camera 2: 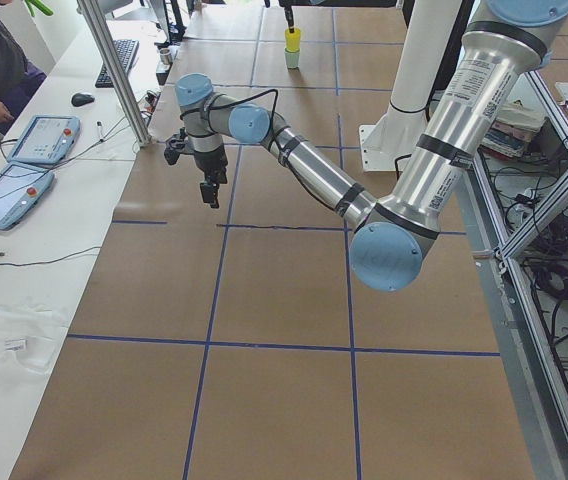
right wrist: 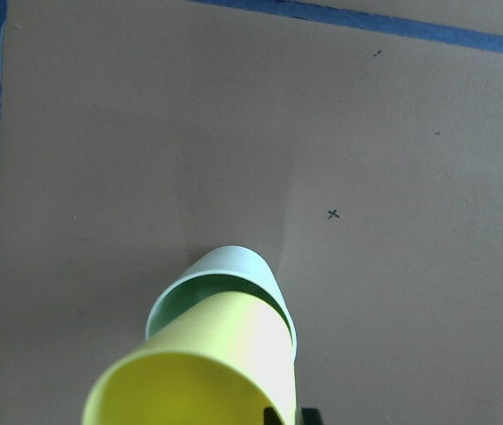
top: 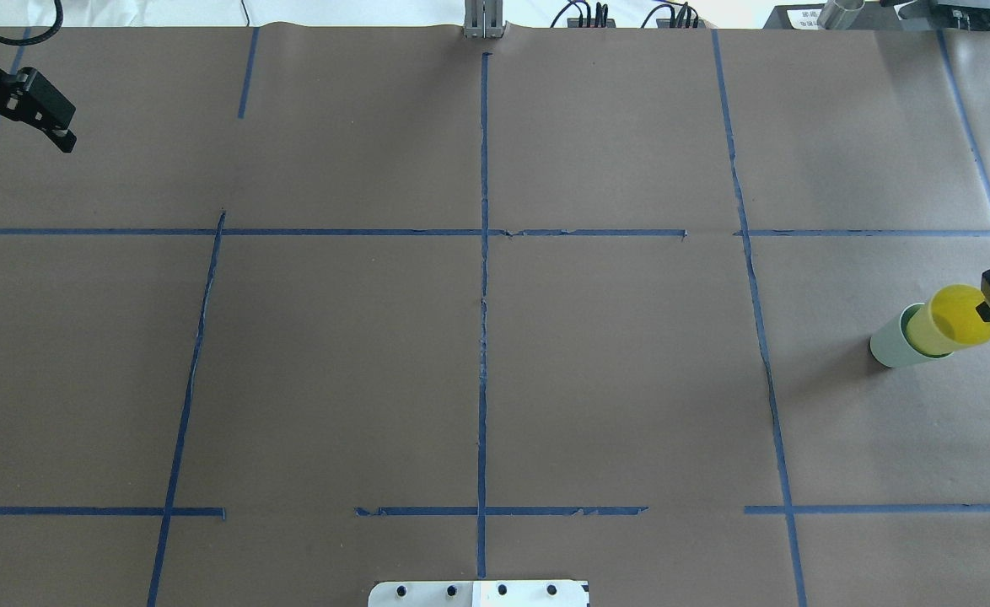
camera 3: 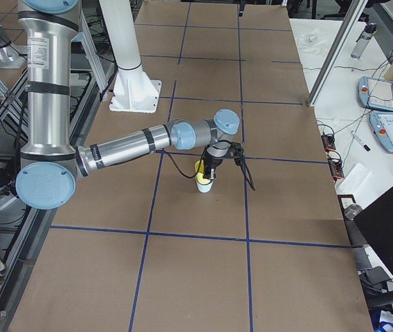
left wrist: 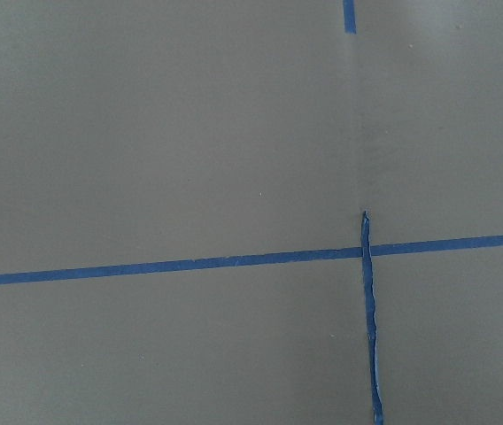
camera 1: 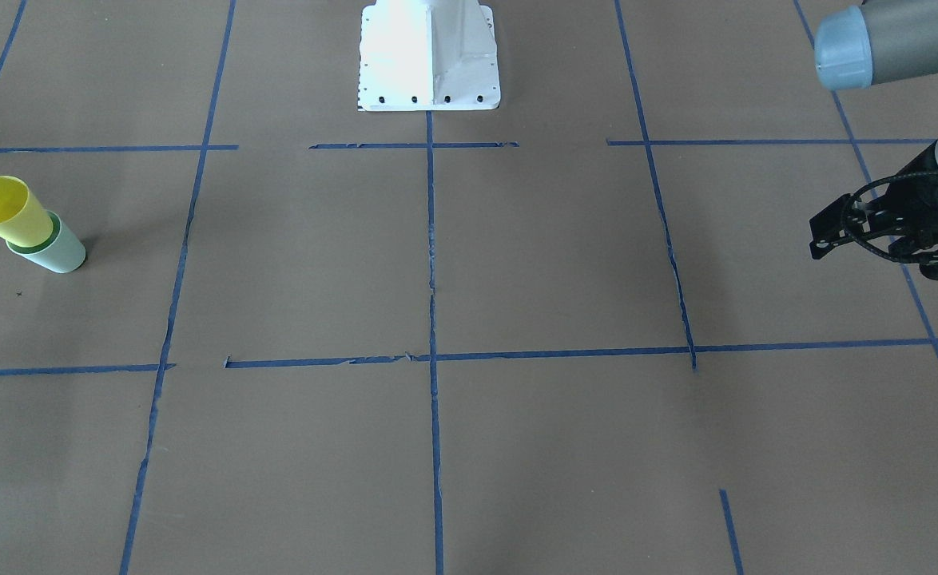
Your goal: Transfer and stack yellow cup on green cup
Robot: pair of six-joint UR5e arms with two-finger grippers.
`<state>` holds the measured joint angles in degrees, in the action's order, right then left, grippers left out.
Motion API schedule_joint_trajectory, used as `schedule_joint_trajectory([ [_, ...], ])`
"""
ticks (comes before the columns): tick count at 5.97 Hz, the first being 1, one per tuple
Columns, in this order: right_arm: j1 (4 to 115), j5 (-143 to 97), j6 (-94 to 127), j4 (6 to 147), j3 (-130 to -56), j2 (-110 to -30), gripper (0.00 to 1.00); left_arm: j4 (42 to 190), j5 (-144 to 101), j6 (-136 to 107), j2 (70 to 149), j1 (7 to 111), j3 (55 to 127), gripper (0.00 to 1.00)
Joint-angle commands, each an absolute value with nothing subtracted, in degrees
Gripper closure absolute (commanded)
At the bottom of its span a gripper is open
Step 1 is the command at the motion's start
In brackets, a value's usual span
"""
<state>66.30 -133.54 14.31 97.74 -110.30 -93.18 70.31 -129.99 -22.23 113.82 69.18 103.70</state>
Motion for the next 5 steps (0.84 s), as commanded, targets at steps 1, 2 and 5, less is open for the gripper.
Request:
schedule_joint_trajectory([
  [1, 65.92, -133.51, 14.24, 97.73, -110.48, -92.37, 0.0, 70.31, -129.99, -22.06, 113.82, 69.08, 103.71, 0.0],
  [2, 67.05, -133.59, 13.46, 97.56, -110.57, -92.81, 0.0, 72.05, -129.99, -21.02, 113.47, 69.17, 103.45, 0.0],
  [5, 81.42, -133.51, -1.73, 96.77, -110.21, -99.64, 0.0, 75.23, -129.81, -2.1, 111.27, 74.76, 96.01, 0.0],
])
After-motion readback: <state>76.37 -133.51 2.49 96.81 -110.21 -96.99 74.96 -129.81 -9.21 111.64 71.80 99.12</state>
